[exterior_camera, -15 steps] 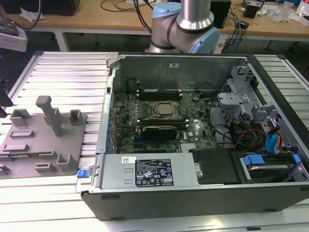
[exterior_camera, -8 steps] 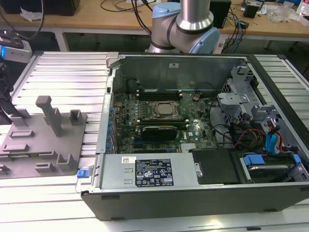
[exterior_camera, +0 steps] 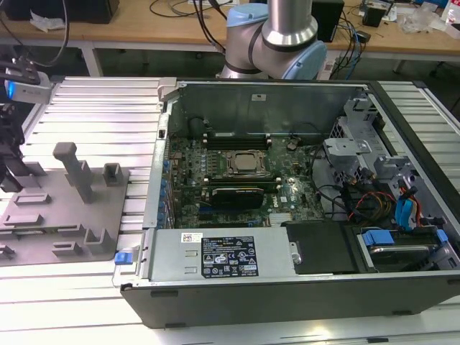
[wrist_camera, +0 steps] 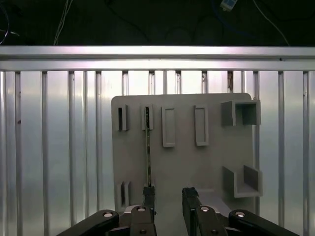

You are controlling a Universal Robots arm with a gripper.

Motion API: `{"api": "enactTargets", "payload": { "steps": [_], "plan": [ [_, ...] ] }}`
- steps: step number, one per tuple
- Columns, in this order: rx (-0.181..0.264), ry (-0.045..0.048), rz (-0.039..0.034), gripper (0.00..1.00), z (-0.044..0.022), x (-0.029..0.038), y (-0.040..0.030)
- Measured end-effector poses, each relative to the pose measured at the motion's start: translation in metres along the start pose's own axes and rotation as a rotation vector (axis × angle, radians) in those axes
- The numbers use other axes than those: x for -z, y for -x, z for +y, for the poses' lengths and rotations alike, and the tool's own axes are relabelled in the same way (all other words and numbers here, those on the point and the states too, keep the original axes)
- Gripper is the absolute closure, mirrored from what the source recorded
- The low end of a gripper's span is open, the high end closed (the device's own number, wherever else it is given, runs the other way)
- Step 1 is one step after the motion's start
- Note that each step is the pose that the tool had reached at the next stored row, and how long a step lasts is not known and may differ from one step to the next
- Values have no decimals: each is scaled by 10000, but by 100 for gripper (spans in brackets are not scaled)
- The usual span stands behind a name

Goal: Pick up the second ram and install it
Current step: 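Pick up the second ram and move it above second insertion slot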

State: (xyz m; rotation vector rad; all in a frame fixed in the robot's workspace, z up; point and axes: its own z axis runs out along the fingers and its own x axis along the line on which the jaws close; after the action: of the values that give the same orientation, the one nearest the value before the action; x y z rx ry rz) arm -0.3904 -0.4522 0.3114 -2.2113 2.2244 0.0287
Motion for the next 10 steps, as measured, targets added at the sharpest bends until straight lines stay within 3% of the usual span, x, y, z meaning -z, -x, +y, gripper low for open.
{"api": "enactTargets", "payload": {
  "steps": [6,10],
  "plan": [
    [0,2,1,64,5,-158,-13],
    [1,0,0,64,41,-288,-144]
  ]
}}
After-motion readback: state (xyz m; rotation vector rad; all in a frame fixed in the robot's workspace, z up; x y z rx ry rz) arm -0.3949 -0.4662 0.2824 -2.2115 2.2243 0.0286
